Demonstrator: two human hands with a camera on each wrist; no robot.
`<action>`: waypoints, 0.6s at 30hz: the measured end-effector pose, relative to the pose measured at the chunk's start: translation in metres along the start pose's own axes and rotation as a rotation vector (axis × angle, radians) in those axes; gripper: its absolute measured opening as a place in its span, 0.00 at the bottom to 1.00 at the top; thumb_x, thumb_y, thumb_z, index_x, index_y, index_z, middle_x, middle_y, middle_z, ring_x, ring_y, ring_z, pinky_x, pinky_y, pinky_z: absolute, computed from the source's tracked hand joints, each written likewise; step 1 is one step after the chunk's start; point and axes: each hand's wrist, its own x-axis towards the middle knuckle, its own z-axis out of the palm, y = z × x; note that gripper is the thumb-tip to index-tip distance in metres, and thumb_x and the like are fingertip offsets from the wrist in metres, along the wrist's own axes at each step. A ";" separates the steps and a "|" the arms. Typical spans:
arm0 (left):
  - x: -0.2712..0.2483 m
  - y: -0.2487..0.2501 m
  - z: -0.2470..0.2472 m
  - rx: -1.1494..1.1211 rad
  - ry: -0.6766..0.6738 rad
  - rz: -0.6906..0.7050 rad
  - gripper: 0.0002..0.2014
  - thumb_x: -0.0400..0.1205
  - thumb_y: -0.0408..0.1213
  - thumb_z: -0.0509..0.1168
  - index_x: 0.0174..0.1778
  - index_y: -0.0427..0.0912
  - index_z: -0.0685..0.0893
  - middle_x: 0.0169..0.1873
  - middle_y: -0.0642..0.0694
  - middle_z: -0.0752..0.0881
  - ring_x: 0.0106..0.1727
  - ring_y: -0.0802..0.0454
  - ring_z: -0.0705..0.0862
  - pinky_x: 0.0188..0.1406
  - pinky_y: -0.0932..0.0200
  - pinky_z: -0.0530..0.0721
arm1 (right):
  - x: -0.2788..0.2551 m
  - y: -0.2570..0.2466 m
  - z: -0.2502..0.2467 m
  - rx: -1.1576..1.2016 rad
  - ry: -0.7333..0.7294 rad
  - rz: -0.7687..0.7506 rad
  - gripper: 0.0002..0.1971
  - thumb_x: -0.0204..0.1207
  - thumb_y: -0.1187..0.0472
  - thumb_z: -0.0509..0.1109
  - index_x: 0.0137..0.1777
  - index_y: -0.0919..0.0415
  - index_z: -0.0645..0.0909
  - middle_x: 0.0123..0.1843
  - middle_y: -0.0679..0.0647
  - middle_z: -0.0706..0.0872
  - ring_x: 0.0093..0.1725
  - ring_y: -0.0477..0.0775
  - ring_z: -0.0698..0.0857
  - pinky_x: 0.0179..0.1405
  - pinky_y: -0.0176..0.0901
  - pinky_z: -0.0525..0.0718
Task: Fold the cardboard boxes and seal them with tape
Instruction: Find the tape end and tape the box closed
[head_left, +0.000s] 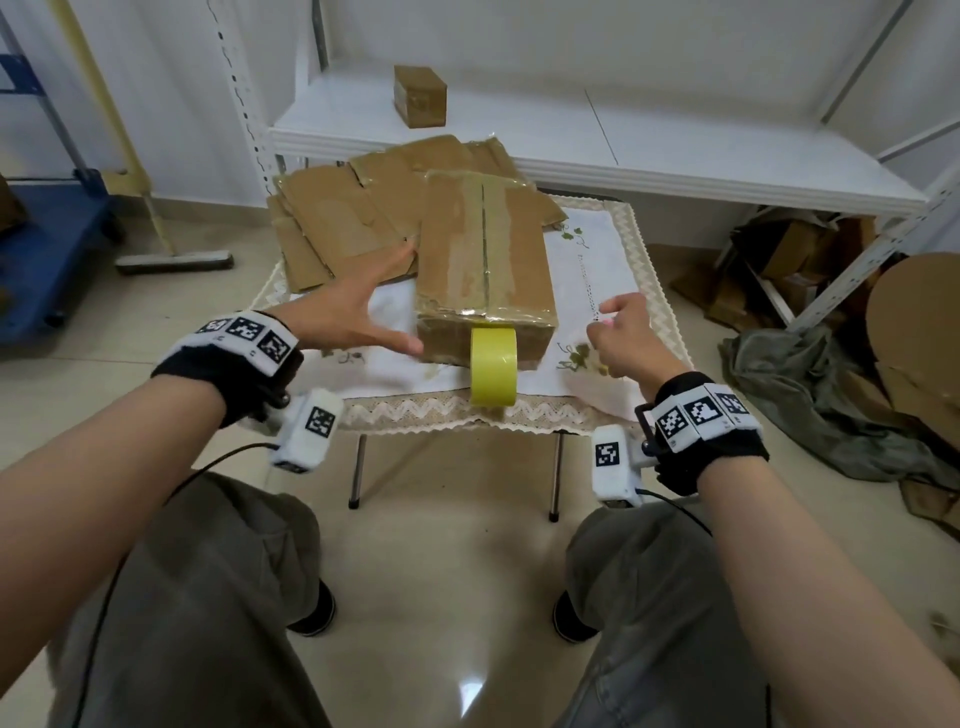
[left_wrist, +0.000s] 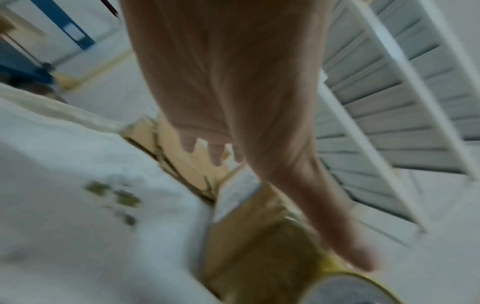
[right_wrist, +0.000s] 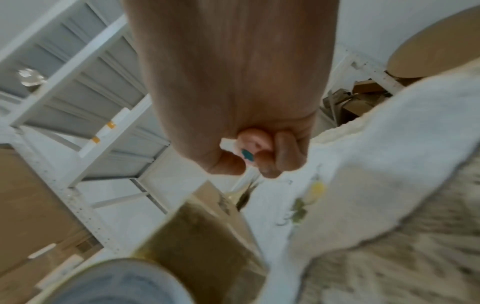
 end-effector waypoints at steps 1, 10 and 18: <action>0.005 0.011 0.003 0.057 0.050 0.088 0.65 0.64 0.58 0.82 0.88 0.60 0.43 0.87 0.61 0.43 0.86 0.59 0.49 0.85 0.52 0.53 | -0.002 -0.006 -0.001 0.055 0.010 -0.051 0.12 0.85 0.65 0.59 0.64 0.55 0.62 0.63 0.58 0.70 0.37 0.47 0.73 0.28 0.40 0.72; 0.035 0.038 0.058 0.249 0.310 0.258 0.46 0.72 0.51 0.79 0.85 0.49 0.65 0.83 0.53 0.66 0.79 0.51 0.70 0.73 0.42 0.77 | -0.027 -0.051 0.007 0.148 -0.291 -0.459 0.12 0.85 0.75 0.65 0.66 0.70 0.77 0.51 0.58 0.85 0.42 0.53 0.89 0.41 0.40 0.87; 0.043 0.034 0.077 0.169 0.513 0.333 0.43 0.68 0.66 0.75 0.74 0.42 0.80 0.71 0.50 0.79 0.68 0.52 0.78 0.69 0.55 0.75 | -0.026 -0.052 0.015 -0.097 -0.325 -0.524 0.17 0.86 0.74 0.61 0.70 0.63 0.81 0.47 0.52 0.86 0.38 0.34 0.84 0.45 0.26 0.80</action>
